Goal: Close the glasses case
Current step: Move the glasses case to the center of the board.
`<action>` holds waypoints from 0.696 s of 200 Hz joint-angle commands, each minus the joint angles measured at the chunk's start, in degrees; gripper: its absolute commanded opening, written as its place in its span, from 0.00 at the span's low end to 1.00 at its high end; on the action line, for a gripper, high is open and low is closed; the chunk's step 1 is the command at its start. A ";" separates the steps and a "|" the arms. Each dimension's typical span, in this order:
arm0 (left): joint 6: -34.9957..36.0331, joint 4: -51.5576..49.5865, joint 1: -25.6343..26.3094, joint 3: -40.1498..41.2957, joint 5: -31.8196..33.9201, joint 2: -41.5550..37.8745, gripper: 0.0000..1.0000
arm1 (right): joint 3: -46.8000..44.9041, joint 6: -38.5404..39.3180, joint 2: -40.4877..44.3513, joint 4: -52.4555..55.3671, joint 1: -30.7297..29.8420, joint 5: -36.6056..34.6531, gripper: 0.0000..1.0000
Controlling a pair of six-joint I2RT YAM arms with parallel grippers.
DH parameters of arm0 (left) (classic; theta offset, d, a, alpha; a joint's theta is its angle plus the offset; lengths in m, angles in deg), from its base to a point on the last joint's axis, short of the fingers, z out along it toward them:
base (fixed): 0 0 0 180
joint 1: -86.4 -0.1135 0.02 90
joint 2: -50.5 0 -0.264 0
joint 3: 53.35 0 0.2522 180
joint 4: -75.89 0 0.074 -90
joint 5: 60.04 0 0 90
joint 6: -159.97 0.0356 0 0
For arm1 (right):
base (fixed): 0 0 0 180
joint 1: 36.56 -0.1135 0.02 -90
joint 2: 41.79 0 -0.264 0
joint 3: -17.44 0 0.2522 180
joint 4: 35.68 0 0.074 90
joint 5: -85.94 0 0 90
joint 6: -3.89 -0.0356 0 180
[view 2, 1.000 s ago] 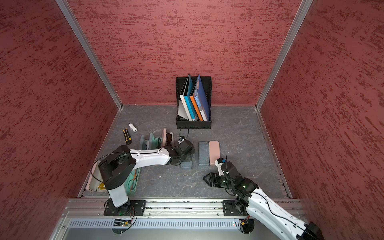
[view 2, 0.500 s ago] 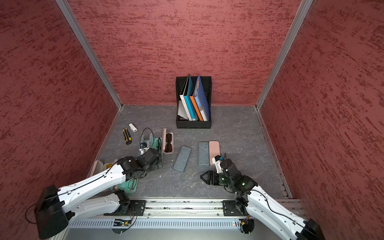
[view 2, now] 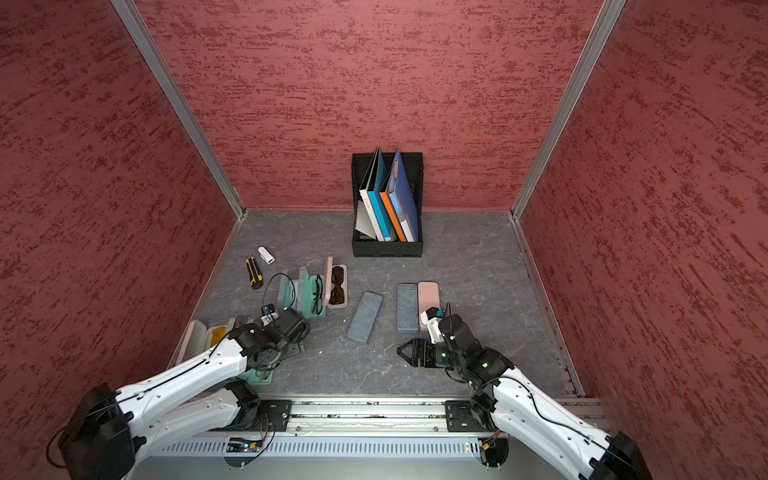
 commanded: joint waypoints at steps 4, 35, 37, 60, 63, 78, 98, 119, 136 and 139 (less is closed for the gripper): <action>0.96 3.81 0.53 0.04 -1.53 0.24 0.80 | 1.44 0.75 0.40 -0.64 -0.43 0.30 0.77; 0.59 3.27 0.55 -0.16 -1.43 0.99 0.78 | 1.40 0.91 0.77 -0.54 -0.44 0.38 0.77; 0.61 3.29 0.56 -0.23 -1.45 1.10 0.78 | 1.41 0.91 0.81 -0.54 -0.44 0.35 0.77; 0.16 3.38 0.77 -0.25 -2.01 2.34 0.78 | 1.72 1.35 1.25 0.26 -0.43 0.49 0.77; -0.12 3.09 0.88 -0.33 -1.78 2.55 0.78 | 1.79 1.37 1.26 0.35 -0.43 0.45 0.77; -1.67 1.47 1.52 -0.69 -0.16 2.52 0.78 | 1.96 1.70 1.72 0.99 -0.43 0.73 0.77; -3.79 -0.06 1.83 -0.65 1.64 1.84 0.80 | 1.76 1.88 3.20 2.20 -0.43 0.51 0.77; -5.73 -0.78 1.87 -1.29 2.79 3.71 0.81 | 1.88 1.94 4.89 3.28 -0.48 0.55 0.77; -7.03 -0.29 2.46 -1.59 3.59 5.64 0.82 | 2.08 1.96 5.85 4.06 -0.43 0.65 0.77; -6.81 0.27 2.31 -1.50 3.31 6.08 0.82 | 2.13 2.00 5.98 4.20 -0.43 0.73 0.78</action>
